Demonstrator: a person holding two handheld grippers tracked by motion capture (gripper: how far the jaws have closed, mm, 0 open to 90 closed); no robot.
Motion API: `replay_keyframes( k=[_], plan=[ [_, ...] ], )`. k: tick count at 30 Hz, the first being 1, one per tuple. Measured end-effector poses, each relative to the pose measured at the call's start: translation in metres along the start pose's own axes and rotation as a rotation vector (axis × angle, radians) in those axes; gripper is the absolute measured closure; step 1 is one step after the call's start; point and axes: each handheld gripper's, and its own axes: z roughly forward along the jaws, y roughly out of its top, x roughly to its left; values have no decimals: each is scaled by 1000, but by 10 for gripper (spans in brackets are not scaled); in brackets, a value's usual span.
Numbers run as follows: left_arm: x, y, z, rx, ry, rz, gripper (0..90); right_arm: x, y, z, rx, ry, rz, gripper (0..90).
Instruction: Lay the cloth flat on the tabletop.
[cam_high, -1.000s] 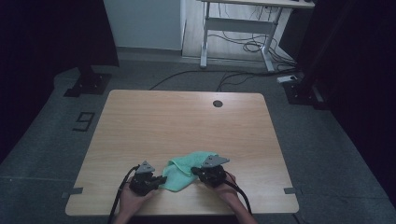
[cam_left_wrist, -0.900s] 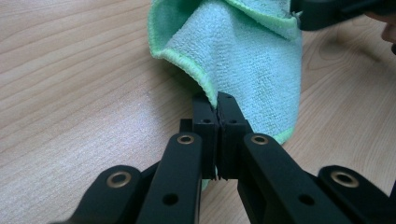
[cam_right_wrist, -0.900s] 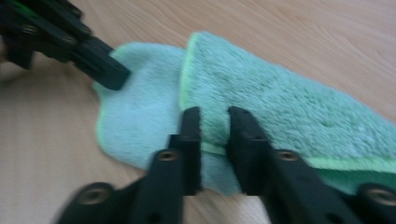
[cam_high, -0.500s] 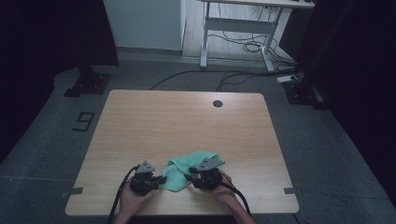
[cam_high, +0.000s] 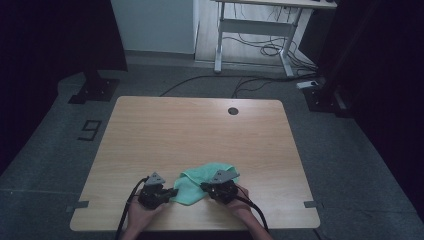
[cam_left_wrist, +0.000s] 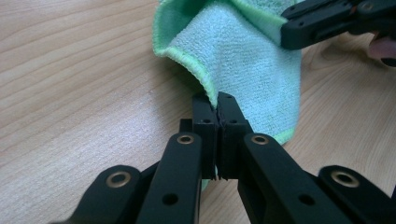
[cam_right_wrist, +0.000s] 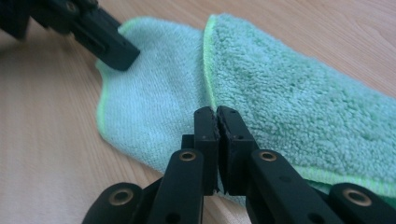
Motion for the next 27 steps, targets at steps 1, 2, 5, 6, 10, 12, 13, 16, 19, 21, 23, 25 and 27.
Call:
replay_keyframes(
  k=[1,2,5,6,10,12,13,16,19,21,23,25,27],
  plan=[
    [0,0,-1,-2,1,-4,880,-2,0,-2,-9,9,18,867],
    [1,0,-1,-5,2,-3,880,-5,0,-5,-20,19,33,868],
    [1,1,-4,-18,5,-5,880,-10,0,-14,-52,32,59,870],
    [1,1,-6,-26,7,-5,880,-12,0,-19,-67,39,73,871],
    [2,3,-12,-55,12,3,880,-19,-2,-42,-125,31,108,873],
    [1,4,-15,-67,15,7,881,-23,-3,-54,-160,22,122,874],
    [0,5,-17,-73,16,10,881,-25,-3,-60,-174,15,126,874],
    [-1,7,-21,-85,7,20,881,-27,0,-75,-215,-11,129,877],
    [-2,9,-24,-98,-1,22,881,-29,5,-87,-232,-43,134,877],
    [-2,9,-25,-104,-1,22,881,-32,5,-91,-245,-50,137,877],
    [-2,10,-27,-110,-5,20,881,-35,4,-95,-257,-58,147,877],
    [-2,11,-29,-119,-11,19,881,-35,4,-96,-262,-60,147,878],
    [-3,13,-32,-131,-32,22,882,-36,5,-99,-272,-64,145,878]
  ],
)
